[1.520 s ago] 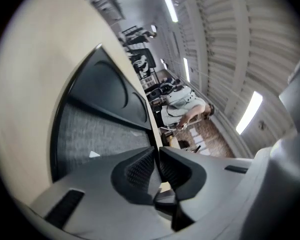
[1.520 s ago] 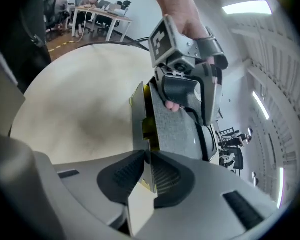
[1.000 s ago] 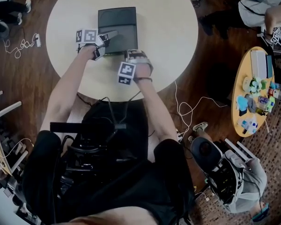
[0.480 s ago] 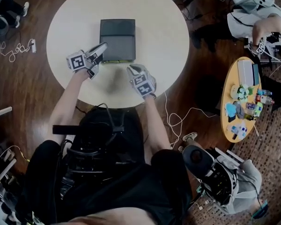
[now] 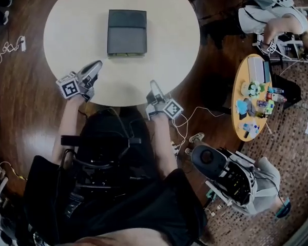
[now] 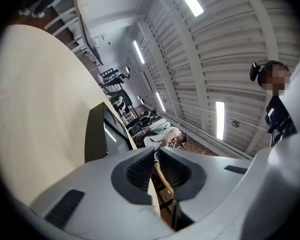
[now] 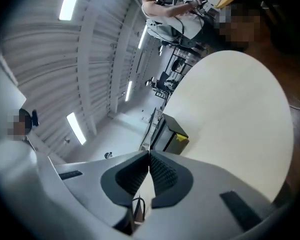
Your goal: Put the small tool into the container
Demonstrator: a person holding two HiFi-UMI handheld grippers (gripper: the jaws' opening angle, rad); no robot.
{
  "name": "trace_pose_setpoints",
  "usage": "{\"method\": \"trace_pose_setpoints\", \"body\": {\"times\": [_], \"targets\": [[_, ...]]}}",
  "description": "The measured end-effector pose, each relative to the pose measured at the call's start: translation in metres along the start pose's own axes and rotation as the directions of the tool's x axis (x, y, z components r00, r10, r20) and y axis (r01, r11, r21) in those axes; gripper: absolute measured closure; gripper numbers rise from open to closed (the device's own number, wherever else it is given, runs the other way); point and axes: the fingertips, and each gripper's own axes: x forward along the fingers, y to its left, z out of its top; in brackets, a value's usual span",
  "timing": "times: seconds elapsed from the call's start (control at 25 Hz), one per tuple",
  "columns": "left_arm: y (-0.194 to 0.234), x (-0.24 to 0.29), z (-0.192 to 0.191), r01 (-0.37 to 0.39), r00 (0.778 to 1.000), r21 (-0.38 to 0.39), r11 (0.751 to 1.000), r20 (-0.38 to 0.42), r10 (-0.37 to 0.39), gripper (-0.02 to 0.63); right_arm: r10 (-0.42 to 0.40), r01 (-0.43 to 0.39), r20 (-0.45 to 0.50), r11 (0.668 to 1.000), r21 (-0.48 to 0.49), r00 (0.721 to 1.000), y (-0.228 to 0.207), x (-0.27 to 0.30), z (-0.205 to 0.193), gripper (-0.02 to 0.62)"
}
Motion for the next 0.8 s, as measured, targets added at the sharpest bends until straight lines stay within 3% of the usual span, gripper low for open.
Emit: {"method": "trace_pose_setpoints", "body": {"times": [0.16, 0.4, 0.64, 0.8], "targets": [[-0.016, -0.002, -0.023, 0.026, 0.999, 0.006, 1.000, -0.023, -0.026, 0.583, 0.036, -0.036, 0.041, 0.999, -0.009, 0.999, 0.031, -0.027, 0.002, 0.611], [-0.052, -0.004, -0.040, 0.086, 0.996, 0.038, 0.996, -0.031, -0.085, 0.583, 0.162, -0.160, 0.065, 0.987, -0.031, 0.985, 0.079, -0.026, 0.013, 0.612], [-0.065, -0.032, -0.034, 0.007, 0.998, 0.067, 0.998, 0.069, -0.012, 0.583, 0.269, -0.272, -0.049, 0.958, -0.088, 0.962, 0.117, -0.018, -0.002, 0.612], [-0.092, -0.051, -0.053, -0.043, 0.994, 0.100, 0.994, 0.106, 0.032, 0.584, 0.320, -0.326, -0.088, 0.942, -0.073, 0.943, 0.121, -0.053, -0.016, 0.612]]}}
